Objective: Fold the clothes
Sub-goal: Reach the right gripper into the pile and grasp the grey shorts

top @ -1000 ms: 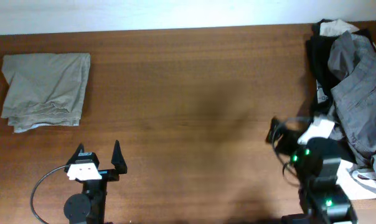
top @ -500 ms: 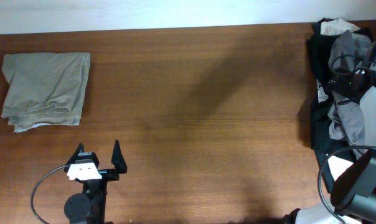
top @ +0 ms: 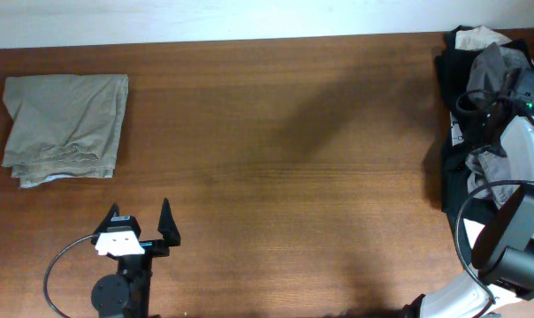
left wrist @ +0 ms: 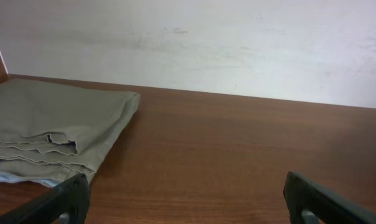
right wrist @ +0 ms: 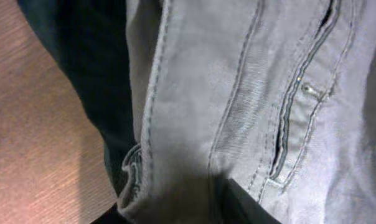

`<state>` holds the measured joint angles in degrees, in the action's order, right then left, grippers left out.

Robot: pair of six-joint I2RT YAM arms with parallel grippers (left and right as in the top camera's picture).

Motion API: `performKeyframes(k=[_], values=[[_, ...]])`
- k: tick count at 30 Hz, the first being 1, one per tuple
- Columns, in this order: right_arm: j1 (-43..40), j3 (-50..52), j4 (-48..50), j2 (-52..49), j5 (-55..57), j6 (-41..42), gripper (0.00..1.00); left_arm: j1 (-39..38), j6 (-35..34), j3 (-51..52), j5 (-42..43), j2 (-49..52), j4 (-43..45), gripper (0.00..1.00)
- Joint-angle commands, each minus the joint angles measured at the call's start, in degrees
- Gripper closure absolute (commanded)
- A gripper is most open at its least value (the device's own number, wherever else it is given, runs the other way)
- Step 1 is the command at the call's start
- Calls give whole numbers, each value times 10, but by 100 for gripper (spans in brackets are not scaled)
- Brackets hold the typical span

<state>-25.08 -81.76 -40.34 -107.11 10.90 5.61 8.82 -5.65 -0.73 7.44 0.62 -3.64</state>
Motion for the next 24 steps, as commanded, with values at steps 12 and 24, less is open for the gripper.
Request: performKeyframes(k=[12, 24], values=[[17, -187, -168, 92, 16, 46, 96, 3, -1, 2, 2, -3, -1, 1], [417, -364, -131, 268, -79, 98, 96, 3, -1, 2, 2, -3, -1, 1]])
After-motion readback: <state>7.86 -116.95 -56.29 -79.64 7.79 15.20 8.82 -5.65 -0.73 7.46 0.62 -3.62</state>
